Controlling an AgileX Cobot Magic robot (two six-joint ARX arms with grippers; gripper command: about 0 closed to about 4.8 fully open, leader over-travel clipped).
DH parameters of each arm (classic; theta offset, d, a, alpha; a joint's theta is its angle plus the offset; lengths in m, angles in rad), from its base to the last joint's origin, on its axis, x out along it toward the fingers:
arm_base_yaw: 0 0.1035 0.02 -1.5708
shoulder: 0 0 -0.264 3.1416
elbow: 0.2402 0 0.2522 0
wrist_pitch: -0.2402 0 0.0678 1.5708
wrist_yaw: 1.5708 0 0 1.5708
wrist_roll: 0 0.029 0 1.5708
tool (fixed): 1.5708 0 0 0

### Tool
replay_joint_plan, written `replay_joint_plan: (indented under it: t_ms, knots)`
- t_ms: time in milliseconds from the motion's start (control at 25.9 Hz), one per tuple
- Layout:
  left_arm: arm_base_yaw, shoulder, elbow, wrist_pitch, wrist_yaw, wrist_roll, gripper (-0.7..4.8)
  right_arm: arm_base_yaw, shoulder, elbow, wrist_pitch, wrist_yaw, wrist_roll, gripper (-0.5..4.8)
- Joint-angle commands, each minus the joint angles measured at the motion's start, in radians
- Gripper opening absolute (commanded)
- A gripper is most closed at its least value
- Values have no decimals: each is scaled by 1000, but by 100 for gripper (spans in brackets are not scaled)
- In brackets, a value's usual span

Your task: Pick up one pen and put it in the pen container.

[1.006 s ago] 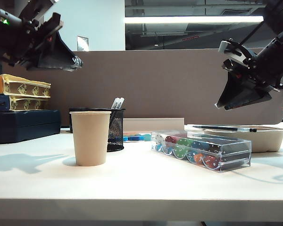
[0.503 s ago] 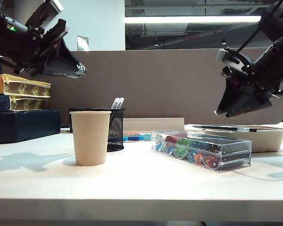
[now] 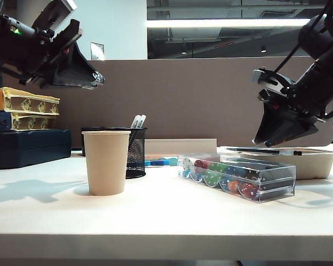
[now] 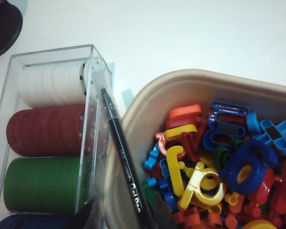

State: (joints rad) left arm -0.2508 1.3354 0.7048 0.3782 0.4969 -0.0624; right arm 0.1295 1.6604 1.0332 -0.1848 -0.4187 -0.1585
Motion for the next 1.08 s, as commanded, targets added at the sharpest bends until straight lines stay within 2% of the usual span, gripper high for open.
replay_joint_plan:
  t_ms: [39,464,812,1083]
  knots:
    - [-1,-5,11,13,5,-2,89,2,2,6,4,20,-11,149]
    - [-1,-5,18,27,5,-2,89,2,41,9,8,28,-11,149]
    - [-1,-5,18,27,5,-2,89,1,55,12,25,79,-11,142]
    - [-1,-5,18,27,5,-2,89,0,57,12,32,87,-11,102]
